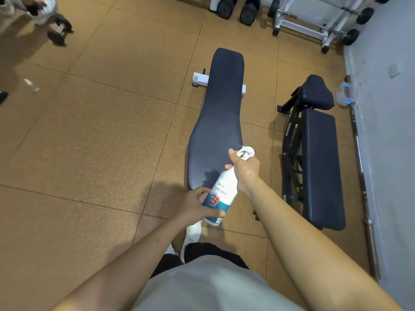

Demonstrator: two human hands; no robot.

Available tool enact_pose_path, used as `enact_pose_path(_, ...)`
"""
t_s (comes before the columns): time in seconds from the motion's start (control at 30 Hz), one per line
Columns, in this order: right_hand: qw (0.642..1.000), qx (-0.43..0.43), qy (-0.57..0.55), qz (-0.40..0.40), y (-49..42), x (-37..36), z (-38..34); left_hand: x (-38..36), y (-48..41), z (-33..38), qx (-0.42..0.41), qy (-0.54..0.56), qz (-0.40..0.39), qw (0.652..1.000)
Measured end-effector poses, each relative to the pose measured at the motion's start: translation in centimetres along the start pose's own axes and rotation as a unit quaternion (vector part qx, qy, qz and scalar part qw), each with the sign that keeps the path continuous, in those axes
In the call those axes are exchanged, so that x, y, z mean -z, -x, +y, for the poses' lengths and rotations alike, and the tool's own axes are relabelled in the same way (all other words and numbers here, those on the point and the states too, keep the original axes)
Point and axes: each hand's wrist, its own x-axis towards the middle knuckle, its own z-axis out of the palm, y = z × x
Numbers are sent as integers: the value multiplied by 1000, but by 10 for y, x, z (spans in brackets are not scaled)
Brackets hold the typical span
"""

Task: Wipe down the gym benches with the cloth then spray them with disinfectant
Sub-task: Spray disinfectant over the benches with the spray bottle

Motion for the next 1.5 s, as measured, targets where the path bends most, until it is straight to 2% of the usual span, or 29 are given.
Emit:
enact_pose_path(0.2,998,-13,-54,-4,-23,-15,-31,24,-16,39,-13,-43,74,996)
enact_pose_path(0.33,998,-14,-67,0,-35,-13,-53,25,-23,68,-36,-74,70,994)
enact_pose_path(0.43,996,-19,-79,30,-45,-9,-63,26,-33,83,-50,-100,64,992)
enact_pose_path(0.63,990,-47,-118,68,-64,-15,-76,54,-78,104,-52,-155,6,987)
enact_pose_path(0.8,980,-50,-155,117,-73,-51,-85,94,-113,109,-40,-169,-59,983)
enact_pose_path(0.97,962,-88,-179,184,-70,-94,-92,153,-143,119,-72,-234,-150,958)
enact_pose_path(1.07,952,-107,-188,218,-65,-124,-98,190,-154,128,-59,-207,-196,957)
enact_pose_path(1.17,944,-91,-187,256,-64,-158,-106,223,-169,131,-54,-200,-204,957)
enact_pose_path(1.37,943,-63,-208,250,-79,-208,-125,274,-189,155,-77,-196,-207,955)
enact_pose_path(1.5,965,-14,-198,171,-94,-225,-142,289,-200,164,-61,-174,-189,964)
